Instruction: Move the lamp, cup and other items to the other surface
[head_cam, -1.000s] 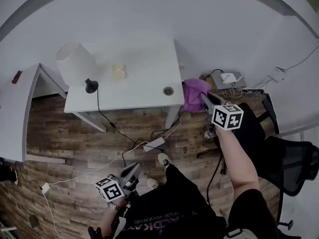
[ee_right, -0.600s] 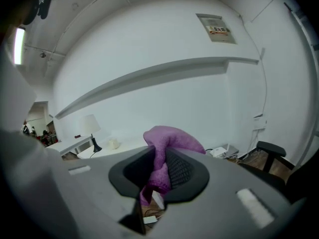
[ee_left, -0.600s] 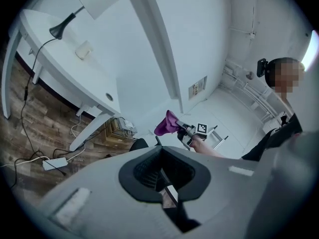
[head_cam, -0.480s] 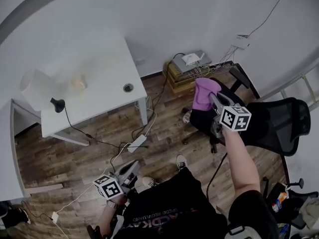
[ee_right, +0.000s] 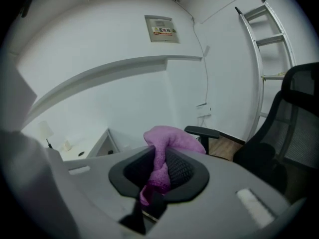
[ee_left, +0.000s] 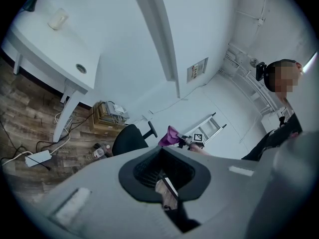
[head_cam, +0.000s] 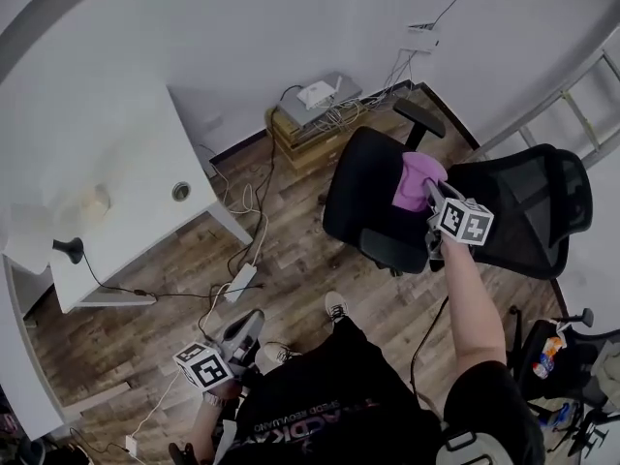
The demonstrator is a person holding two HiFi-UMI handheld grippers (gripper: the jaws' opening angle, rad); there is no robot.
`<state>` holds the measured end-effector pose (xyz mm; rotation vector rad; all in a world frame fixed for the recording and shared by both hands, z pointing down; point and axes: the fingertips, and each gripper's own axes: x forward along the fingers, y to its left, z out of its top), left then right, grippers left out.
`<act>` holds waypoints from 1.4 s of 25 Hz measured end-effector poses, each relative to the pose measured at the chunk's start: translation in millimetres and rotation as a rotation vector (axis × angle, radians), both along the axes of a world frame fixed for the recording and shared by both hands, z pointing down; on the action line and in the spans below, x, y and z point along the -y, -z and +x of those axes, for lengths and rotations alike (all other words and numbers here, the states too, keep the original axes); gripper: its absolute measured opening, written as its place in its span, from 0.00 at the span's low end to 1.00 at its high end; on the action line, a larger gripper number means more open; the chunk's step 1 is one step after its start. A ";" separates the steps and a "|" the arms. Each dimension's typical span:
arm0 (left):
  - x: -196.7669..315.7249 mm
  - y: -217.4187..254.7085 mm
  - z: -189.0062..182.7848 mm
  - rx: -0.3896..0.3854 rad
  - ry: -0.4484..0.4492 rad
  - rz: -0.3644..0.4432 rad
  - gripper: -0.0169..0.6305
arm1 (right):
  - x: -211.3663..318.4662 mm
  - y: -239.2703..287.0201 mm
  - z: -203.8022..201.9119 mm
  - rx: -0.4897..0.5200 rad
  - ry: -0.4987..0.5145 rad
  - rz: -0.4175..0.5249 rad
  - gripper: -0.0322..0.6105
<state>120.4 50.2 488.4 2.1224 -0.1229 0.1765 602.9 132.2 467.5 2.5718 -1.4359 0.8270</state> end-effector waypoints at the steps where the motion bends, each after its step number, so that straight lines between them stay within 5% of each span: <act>1: -2.6 -0.9 10.9 0.012 -0.004 -0.003 0.02 | -10.0 -12.4 15.5 0.014 -0.026 -0.017 0.15; 11: -37.2 -28.2 100.8 0.133 -0.047 -0.061 0.02 | -74.8 -172.4 108.3 0.208 -0.147 -0.246 0.15; 22: -71.9 -65.4 140.7 0.270 0.001 -0.155 0.02 | -80.6 -308.8 131.1 0.399 -0.126 -0.403 0.16; 31: -75.3 -74.7 139.4 0.296 0.056 -0.172 0.02 | -79.0 -342.9 130.7 0.439 -0.141 -0.451 0.29; 35: -74.3 -72.4 146.8 0.267 0.069 -0.162 0.02 | -76.3 -323.9 140.7 0.402 -0.132 -0.425 0.21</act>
